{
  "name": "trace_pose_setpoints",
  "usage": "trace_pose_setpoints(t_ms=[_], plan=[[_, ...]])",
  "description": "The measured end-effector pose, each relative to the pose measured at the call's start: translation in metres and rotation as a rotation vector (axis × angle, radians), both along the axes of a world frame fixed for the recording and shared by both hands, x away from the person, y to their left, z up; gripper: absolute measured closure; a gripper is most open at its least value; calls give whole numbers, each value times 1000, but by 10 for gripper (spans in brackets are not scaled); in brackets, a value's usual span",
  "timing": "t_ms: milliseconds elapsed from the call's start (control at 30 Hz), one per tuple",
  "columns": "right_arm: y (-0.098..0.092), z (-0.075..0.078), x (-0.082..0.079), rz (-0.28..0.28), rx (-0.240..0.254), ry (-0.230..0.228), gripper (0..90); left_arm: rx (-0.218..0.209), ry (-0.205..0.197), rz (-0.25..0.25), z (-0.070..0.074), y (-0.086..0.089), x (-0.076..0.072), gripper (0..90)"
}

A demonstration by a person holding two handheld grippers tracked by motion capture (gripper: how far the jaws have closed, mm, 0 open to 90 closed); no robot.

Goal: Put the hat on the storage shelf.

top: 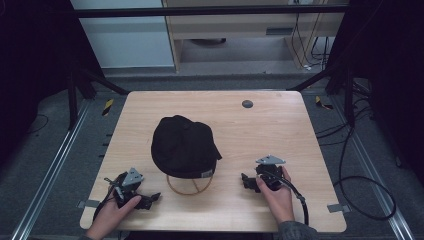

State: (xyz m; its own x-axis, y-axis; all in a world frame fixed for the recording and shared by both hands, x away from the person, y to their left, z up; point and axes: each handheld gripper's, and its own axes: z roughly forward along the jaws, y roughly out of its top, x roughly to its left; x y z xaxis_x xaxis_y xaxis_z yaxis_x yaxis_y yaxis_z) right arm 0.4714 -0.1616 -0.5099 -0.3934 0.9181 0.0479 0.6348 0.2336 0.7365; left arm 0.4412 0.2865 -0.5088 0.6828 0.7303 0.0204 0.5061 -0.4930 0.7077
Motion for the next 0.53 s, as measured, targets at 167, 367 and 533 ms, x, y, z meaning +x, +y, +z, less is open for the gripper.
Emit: trace_pose_setpoints(t_ms=[167, 367, 533], plan=[[3, -1, 0, -6, -22, -14, 65, 0, 0, -2, 0, 0, 0, 0], [5, -2, 0, 10, -51, -16, 54, 0, 1, -4, 0, 0, 0, 0], [5, -2, -2, 13, -50, -13, 55, 0, 1, -6, 0, 0, 1, 0]])
